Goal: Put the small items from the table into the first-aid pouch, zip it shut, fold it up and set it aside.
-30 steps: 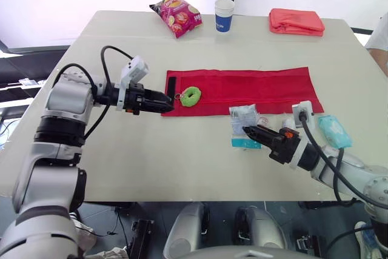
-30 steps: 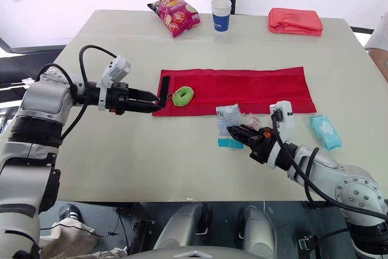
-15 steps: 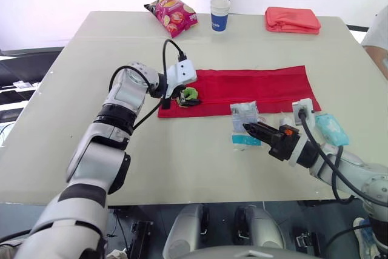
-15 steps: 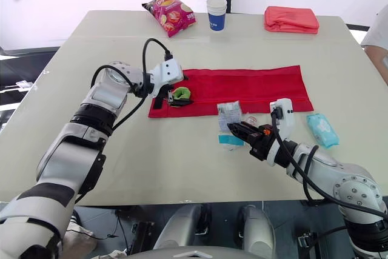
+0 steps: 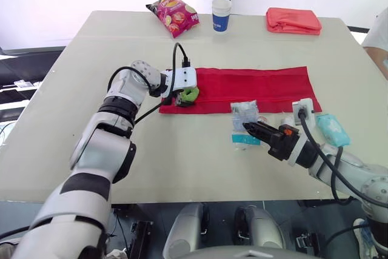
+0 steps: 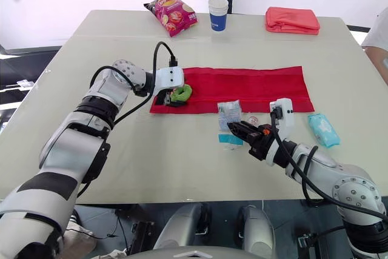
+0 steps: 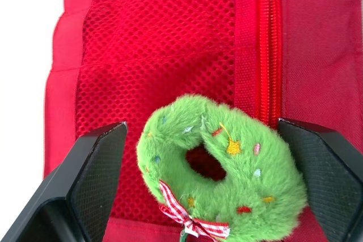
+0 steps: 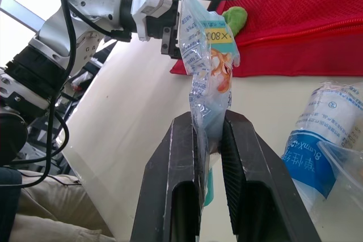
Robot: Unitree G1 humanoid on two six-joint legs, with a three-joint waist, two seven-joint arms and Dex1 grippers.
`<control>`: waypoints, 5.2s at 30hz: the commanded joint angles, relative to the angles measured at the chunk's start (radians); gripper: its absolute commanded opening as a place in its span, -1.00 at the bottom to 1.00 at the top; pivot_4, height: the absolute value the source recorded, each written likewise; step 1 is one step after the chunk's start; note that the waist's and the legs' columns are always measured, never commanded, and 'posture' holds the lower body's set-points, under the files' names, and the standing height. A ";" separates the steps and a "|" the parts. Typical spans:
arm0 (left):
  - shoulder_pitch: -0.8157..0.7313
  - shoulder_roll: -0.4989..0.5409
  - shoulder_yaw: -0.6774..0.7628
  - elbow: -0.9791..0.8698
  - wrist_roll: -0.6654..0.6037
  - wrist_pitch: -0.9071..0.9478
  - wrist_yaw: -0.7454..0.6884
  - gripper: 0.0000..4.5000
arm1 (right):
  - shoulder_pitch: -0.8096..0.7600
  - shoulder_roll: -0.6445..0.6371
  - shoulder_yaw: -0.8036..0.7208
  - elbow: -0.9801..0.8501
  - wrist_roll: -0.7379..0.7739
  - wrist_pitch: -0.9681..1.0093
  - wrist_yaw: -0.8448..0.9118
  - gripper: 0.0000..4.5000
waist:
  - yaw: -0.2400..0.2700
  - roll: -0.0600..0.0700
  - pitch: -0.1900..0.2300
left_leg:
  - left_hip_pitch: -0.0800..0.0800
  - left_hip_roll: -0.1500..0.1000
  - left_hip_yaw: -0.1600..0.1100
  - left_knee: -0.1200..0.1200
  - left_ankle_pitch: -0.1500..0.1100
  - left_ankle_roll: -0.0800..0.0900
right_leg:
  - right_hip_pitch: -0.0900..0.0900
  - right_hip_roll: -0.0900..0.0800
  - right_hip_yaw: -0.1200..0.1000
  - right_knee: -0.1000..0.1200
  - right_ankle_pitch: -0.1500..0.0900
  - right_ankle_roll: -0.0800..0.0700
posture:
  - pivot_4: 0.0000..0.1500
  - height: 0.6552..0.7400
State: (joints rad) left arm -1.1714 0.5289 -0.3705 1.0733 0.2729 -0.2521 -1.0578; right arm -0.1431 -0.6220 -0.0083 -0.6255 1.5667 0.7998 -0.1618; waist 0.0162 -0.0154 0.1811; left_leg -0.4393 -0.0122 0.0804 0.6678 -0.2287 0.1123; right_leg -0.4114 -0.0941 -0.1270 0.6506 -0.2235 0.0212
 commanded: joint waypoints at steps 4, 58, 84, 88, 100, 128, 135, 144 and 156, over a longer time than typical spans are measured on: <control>-0.009 0.051 0.071 -0.018 -0.006 0.049 0.098 1.00 | 0.015 -0.001 -0.019 -0.053 -0.003 -0.018 0.006 -0.97 | -0.001 0.000 0.000 | -0.001 0.000 0.000 0.001 0.000 0.000 | -0.001 0.000 0.000 0.000 0.000 0.000 | 1.00 1.00; -0.122 -0.118 0.111 0.248 0.059 0.118 0.132 -0.79 | 0.047 0.023 -0.028 -0.091 -0.044 -0.041 -0.014 -0.97 | 0.003 -0.001 0.000 | -0.009 -0.001 0.000 0.009 -0.001 0.001 | -0.006 0.001 0.001 0.006 0.002 0.003 | 1.00 1.00; 0.304 -0.079 0.218 -0.923 -0.360 1.091 -0.201 -1.00 | -0.284 0.250 0.203 0.371 -0.201 0.180 0.031 -0.97 | -0.003 0.000 0.000 | -0.010 0.000 -0.002 0.015 -0.001 0.001 | -0.006 0.004 0.006 0.009 0.002 0.003 | 1.00 1.00; 0.320 -0.061 0.215 -0.963 -0.407 1.110 -0.179 -1.00 | -0.308 0.280 0.198 0.432 -0.267 0.229 0.067 -0.97 | -0.004 0.001 0.000 | -0.009 0.000 -0.002 0.015 0.000 0.000 | -0.006 0.004 0.006 0.009 0.002 0.003 | 1.00 1.00; 0.387 0.019 0.174 -1.027 -0.500 1.159 -0.170 -1.00 | -0.425 0.426 0.008 0.650 -0.288 0.265 0.078 -0.97 | -0.012 0.002 -0.001 | -0.009 0.000 -0.002 0.014 0.000 -0.001 | -0.006 0.005 0.006 0.009 0.002 0.003 | 1.00 1.00; 0.312 0.059 0.120 -0.675 -0.547 1.094 -0.207 -1.00 | -0.434 0.389 0.002 0.448 -0.509 0.361 0.237 0.14 | -0.024 0.004 0.000 | -0.008 -0.001 -0.001 0.011 0.001 -0.002 | -0.007 0.005 0.007 0.009 0.002 0.003 | 1.00 1.00; 0.291 0.043 0.117 -0.627 -0.541 1.058 -0.218 -1.00 | -0.390 0.317 0.084 0.291 -0.583 0.374 0.273 0.14 | -0.030 0.004 -0.001 | -0.007 -0.001 -0.001 0.009 0.001 -0.002 | -0.007 0.005 0.007 0.009 0.002 0.003 | 1.00 1.00; 0.298 0.049 0.123 -0.681 -0.553 1.091 -0.222 -1.00 | -0.384 0.317 0.213 0.256 -0.749 0.299 0.367 0.14 | -0.027 0.004 -0.001 | -0.008 -0.001 -0.001 0.009 0.001 -0.002 | -0.007 0.005 0.008 0.008 0.002 0.003 | 1.00 1.00; 0.330 0.076 0.121 -0.786 -0.594 1.171 -0.249 -1.00 | -0.456 0.389 0.368 0.514 -1.087 0.124 0.437 -0.96 | -0.031 0.004 -0.001 | -0.007 -0.001 -0.001 0.009 0.001 -0.003 | -0.008 0.005 0.007 0.008 0.002 0.003 | 1.00 1.00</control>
State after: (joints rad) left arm -0.8477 0.6044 -0.2458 0.3284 -0.2919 0.9098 -1.2756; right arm -0.5836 -0.2409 0.3643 -0.1178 0.5023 0.9516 0.2766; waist -0.0147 -0.0110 0.1805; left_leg -0.4465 -0.0131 0.0796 0.6765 -0.2275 0.1094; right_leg -0.4191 -0.0889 -0.1193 0.6590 -0.2212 0.0240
